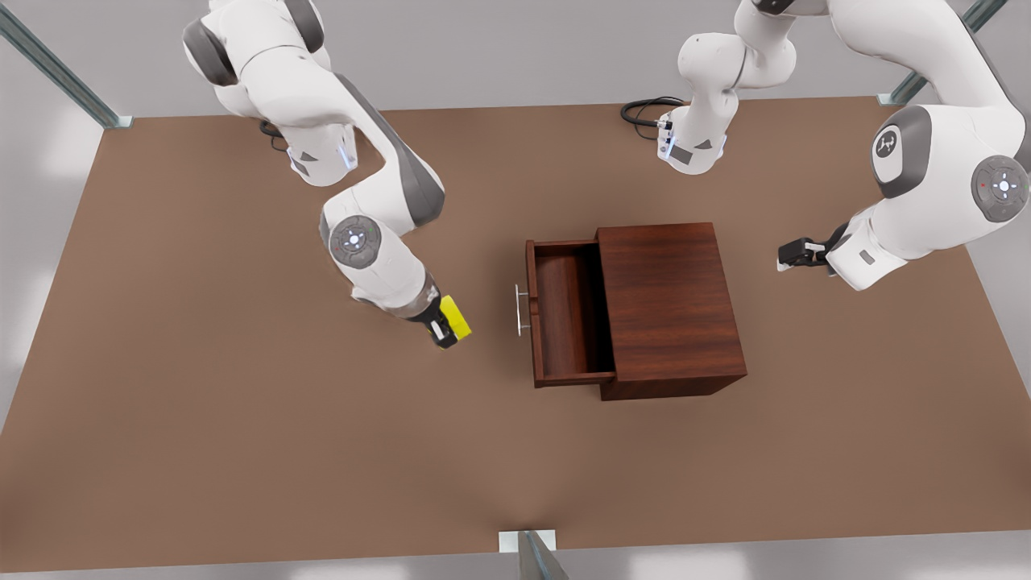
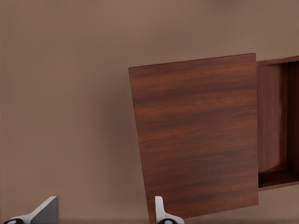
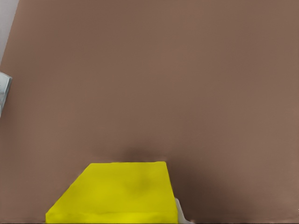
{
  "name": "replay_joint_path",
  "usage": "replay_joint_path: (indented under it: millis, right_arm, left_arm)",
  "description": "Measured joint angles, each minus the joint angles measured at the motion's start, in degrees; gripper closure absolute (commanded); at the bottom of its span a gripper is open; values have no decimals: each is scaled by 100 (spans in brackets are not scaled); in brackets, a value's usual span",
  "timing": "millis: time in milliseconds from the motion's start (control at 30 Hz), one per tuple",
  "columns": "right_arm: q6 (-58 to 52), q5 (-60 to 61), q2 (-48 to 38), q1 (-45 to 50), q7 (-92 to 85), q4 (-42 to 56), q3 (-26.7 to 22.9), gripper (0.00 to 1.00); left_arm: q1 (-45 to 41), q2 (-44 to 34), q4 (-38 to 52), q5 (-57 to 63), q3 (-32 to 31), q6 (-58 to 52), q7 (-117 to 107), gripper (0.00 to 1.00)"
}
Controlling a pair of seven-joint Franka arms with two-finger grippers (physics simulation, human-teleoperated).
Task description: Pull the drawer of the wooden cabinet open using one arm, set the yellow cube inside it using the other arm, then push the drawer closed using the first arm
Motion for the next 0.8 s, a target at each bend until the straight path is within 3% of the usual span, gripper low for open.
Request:
replay_joint_path:
  millis: [333, 700, 800]
  right_arm:
    - [-570, -51, 1387, 988, 2506, 1983, -1, 37]
    - [-56, -61, 2237, 1399, 4474, 2628, 101, 35]
    - [63, -62, 2325, 1469, 4848, 2660, 100, 28]
  left_arm:
    - [0, -5, 0, -18, -6, -13, 10, 0]
    - [-8, -5, -2, -20, -23, -32, -10, 0]
    - [-8, -5, -2, -14, -23, -31, -16, 0]
